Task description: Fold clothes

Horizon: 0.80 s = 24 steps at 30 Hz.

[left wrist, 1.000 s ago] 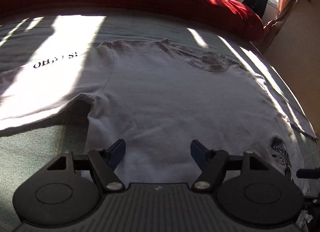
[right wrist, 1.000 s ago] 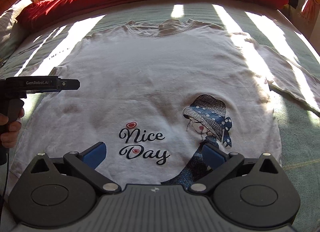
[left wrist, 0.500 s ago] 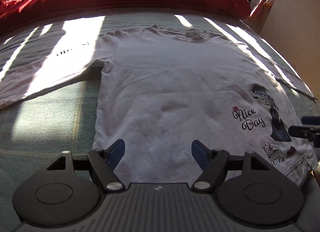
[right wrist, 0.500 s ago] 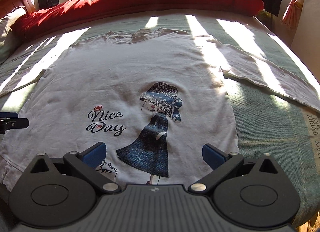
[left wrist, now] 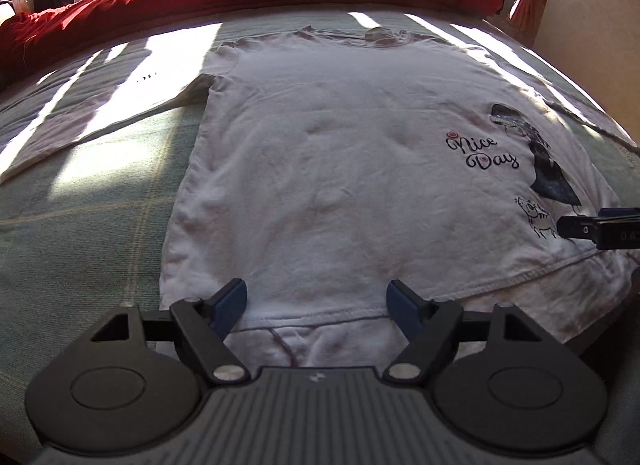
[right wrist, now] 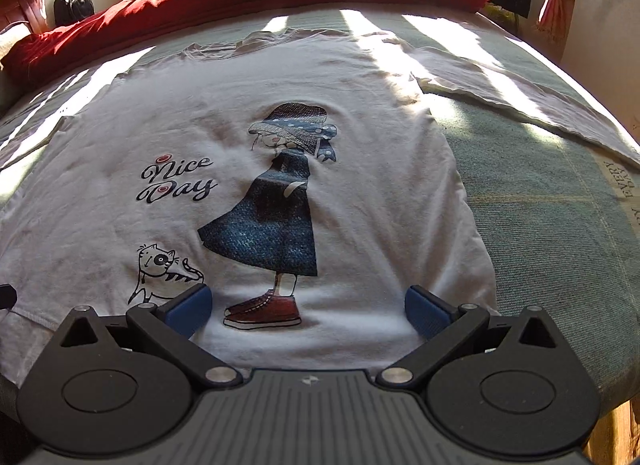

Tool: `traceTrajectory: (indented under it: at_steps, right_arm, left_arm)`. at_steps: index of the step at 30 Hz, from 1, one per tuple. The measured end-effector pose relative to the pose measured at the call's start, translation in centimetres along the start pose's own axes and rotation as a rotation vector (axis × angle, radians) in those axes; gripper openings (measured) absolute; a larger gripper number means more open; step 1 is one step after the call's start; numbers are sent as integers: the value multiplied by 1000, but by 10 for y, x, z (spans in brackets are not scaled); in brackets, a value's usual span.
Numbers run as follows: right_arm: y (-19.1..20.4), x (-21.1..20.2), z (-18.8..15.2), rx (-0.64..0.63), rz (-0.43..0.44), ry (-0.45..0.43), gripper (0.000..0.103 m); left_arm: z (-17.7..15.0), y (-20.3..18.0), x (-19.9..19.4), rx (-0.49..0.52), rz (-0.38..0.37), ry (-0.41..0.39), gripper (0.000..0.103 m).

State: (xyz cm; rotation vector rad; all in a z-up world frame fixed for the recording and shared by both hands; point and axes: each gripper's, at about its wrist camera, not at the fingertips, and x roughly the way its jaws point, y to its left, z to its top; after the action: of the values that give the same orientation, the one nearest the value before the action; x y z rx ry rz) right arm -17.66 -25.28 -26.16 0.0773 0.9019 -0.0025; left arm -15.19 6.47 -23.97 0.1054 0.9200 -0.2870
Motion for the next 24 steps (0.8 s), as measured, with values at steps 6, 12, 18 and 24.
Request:
traceTrajectory:
  at_steps: [6, 12, 18, 24]
  right_arm:
    - [2, -21, -6, 40, -36, -1, 103]
    - [22, -29, -7, -25, -11, -83, 103]
    - [1, -31, -36, 41, 11, -119, 103]
    - [-26, -50, -54, 197, -19, -197, 103]
  left_arm:
    - [6, -14, -14, 21, 22, -46, 77]
    - [2, -30, 5, 17, 42, -21, 78]
    - [-10, -31, -4, 41, 83, -25, 78]
    - [-5, -25, -12, -16, 83, -59, 78]
